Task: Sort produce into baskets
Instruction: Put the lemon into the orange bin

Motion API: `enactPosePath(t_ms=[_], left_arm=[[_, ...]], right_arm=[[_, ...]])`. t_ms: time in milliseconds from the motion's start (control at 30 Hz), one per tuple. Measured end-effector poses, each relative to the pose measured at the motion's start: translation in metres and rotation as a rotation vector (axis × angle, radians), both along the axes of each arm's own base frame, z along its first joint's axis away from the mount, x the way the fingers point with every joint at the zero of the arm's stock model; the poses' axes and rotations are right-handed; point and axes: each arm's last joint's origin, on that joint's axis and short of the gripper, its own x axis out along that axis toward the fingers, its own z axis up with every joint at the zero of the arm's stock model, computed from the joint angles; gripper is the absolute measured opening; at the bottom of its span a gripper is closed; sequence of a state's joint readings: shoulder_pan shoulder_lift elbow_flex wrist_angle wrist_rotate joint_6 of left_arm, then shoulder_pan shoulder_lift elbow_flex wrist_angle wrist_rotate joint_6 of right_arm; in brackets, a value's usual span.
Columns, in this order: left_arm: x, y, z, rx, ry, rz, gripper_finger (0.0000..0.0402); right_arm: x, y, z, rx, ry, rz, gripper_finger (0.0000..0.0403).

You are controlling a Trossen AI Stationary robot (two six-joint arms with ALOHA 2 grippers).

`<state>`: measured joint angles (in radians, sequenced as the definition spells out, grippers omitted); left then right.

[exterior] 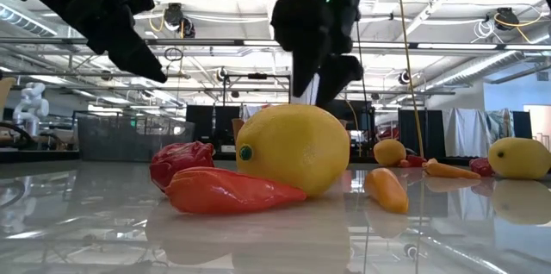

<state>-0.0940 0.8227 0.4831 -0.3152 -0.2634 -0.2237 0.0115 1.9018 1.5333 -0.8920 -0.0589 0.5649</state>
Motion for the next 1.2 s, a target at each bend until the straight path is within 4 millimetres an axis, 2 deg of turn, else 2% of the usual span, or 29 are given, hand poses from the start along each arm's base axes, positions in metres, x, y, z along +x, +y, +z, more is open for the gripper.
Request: enactPosePath(t_ms=[333, 500, 767, 1000, 1200], left_arm=[[0.0, 0.0, 0.0, 0.001, -0.002, -0.001, 0.0352], [0.006, -0.001, 0.006, 0.013, -0.083, -0.013, 0.0352], [0.021, -0.003, 0.009, -0.022, -0.178, -0.053, 0.0352], [0.033, -0.006, 0.001, -0.063, -0.17, -0.076, 0.0352], [0.042, -0.007, -0.005, -0.064, -0.165, -0.078, 0.0352]], right_arm=[[-0.013, 0.08, -0.001, 0.09, 0.044, 0.24, 0.0313], [-0.025, 0.113, -0.001, 0.065, 0.067, 0.406, 0.0313], [-0.051, 0.128, -0.004, 0.057, 0.296, 0.228, 0.0313], [-0.089, 0.17, -0.004, -0.009, 0.464, 0.318, 0.0313], [-0.116, 0.2, -0.003, -0.051, 0.516, 0.382, 0.0313]])
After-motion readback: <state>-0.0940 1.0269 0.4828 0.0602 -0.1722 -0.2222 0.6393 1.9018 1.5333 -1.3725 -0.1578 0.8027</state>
